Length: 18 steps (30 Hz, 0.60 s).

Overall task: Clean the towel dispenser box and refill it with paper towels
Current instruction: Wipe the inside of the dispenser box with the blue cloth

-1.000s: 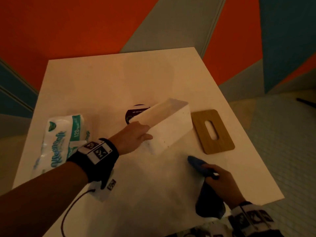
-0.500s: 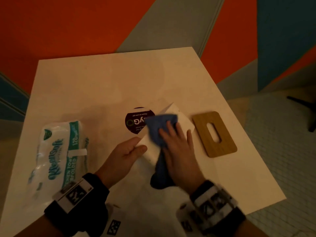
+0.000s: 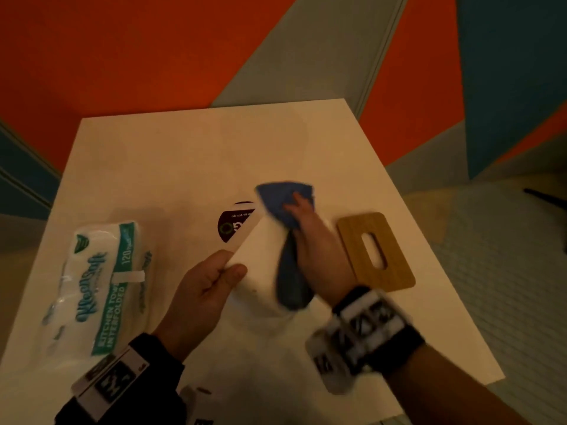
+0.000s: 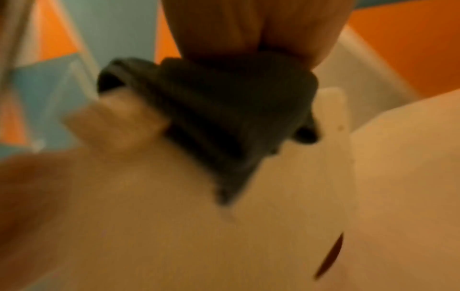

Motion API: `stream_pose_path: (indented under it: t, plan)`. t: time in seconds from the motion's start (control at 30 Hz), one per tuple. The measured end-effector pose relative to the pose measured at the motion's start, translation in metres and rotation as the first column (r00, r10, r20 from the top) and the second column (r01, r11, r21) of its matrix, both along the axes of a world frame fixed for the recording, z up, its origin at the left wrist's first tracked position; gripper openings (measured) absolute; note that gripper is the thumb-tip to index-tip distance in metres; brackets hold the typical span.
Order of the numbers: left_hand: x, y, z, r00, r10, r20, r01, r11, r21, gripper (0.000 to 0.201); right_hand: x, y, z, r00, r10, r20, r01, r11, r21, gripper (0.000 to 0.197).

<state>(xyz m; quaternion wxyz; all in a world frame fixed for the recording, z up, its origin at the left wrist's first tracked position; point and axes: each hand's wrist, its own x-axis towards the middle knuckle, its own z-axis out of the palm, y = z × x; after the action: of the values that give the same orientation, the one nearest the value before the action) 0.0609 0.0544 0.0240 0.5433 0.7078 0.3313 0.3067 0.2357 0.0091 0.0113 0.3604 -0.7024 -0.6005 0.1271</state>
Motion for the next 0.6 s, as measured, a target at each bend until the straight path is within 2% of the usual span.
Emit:
stream_pose_path:
  t: [0.03,0.07,0.1,0.17,0.2,0.27,0.3,0.33,0.4,0.43,0.53,0.6]
  plan:
    - [0.000,-0.001,0.002,1.000,0.016,-0.006,-0.016,1.000,0.014,0.015,0.017,0.011,0.000,0.999,-0.016,0.038,0.018,0.997,-0.073,0.041]
    - [0.001,-0.002,0.005,1.000,0.023,-0.018,-0.023,0.999,0.031,0.008,0.025,0.014,0.010,0.998,-0.060,-0.012,0.058,0.994,-0.096,0.039]
    - [0.001,-0.004,0.005,0.999,0.027,-0.022,-0.026,0.999,0.038,0.011,0.034,0.016,0.010,0.996,-0.090,0.002,0.090,0.994,-0.055,0.037]
    - [0.001,-0.003,0.002,0.998,0.050,-0.027,-0.049,0.998,0.034,0.013,0.020,0.013,0.010,0.986,-0.148,-0.074,0.150,0.989,0.019,0.038]
    - [0.000,-0.002,0.001,0.997,0.077,-0.029,-0.077,0.997,0.013,0.012,0.000,0.006,0.005,0.995,-0.031,-0.094,0.033,0.999,0.011,0.042]
    - [-0.003,0.001,-0.003,0.994,0.110,0.012,-0.110,0.993,-0.043,0.017,-0.040,-0.014,-0.015,0.994,0.108,0.027,-0.111,0.989,0.093,0.048]
    - [-0.004,0.001,-0.004,0.994,0.106,0.029,-0.105,0.994,-0.040,0.024,-0.047,-0.022,-0.021,0.983,0.168,0.069,-0.174,0.980,0.098,0.044]
    - [-0.004,0.001,-0.003,0.995,0.094,0.027,-0.093,0.995,-0.031,0.029,-0.051,-0.026,-0.023,0.977,0.213,0.013,-0.213,0.972,0.097,0.040]
    - [-0.005,0.001,0.001,0.996,0.089,0.023,-0.089,0.996,-0.028,0.020,-0.038,-0.018,-0.014,0.973,0.225,-0.053,-0.218,0.970,0.110,0.039]
    - [-0.006,0.001,0.004,0.995,0.100,0.017,-0.099,0.995,-0.010,0.013,-0.026,-0.011,-0.010,0.984,0.177,-0.015,-0.175,0.979,0.101,0.041]
    - [-0.006,0.000,0.012,0.992,0.129,0.014,-0.129,0.990,0.055,0.017,0.020,0.015,-0.003,0.981,-0.092,-0.173,0.087,0.996,-0.036,0.041]
    - [-0.005,-0.003,0.015,0.988,0.150,0.043,-0.151,0.988,0.022,0.014,0.029,0.019,0.002,0.955,-0.170,-0.244,0.161,0.985,-0.058,0.036]
